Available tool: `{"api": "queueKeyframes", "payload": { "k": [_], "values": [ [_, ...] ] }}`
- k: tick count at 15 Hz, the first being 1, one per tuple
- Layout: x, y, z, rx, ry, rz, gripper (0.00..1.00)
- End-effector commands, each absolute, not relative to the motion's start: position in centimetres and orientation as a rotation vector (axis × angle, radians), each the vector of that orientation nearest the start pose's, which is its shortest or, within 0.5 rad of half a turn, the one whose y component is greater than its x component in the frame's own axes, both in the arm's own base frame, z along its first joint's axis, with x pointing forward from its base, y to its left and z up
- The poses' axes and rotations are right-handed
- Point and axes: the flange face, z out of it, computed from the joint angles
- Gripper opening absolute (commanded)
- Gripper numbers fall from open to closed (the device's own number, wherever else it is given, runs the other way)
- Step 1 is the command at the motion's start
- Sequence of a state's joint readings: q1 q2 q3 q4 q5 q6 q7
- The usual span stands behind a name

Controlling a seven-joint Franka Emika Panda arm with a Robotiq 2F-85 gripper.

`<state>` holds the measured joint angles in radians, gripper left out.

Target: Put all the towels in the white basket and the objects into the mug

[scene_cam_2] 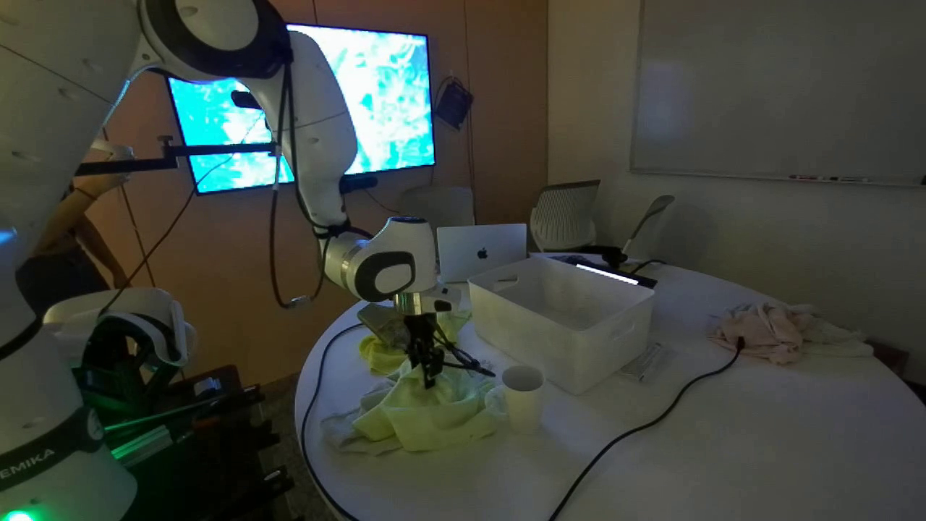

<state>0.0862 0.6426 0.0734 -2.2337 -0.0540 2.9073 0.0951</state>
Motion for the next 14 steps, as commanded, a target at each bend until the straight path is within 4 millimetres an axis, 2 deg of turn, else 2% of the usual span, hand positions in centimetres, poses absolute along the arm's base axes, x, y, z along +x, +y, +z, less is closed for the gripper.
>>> {"api": "queueKeyframes", "payload": {
  "k": [1,4,6,8,14],
  "values": [
    [52.1,9.2,10.3,-3.105,-0.200,-0.036,0.23],
    [52.0,9.1,11.2,-3.107,-0.233,-0.028,0.01],
    [52.0,9.0,12.1,-3.116,-0.241,-0.047,0.00],
    [51.8,8.8,13.9,-3.127,-0.249,-0.090,0.01],
    [50.5,8.2,23.8,-3.194,-0.324,-0.253,0.01]
  ]
}}
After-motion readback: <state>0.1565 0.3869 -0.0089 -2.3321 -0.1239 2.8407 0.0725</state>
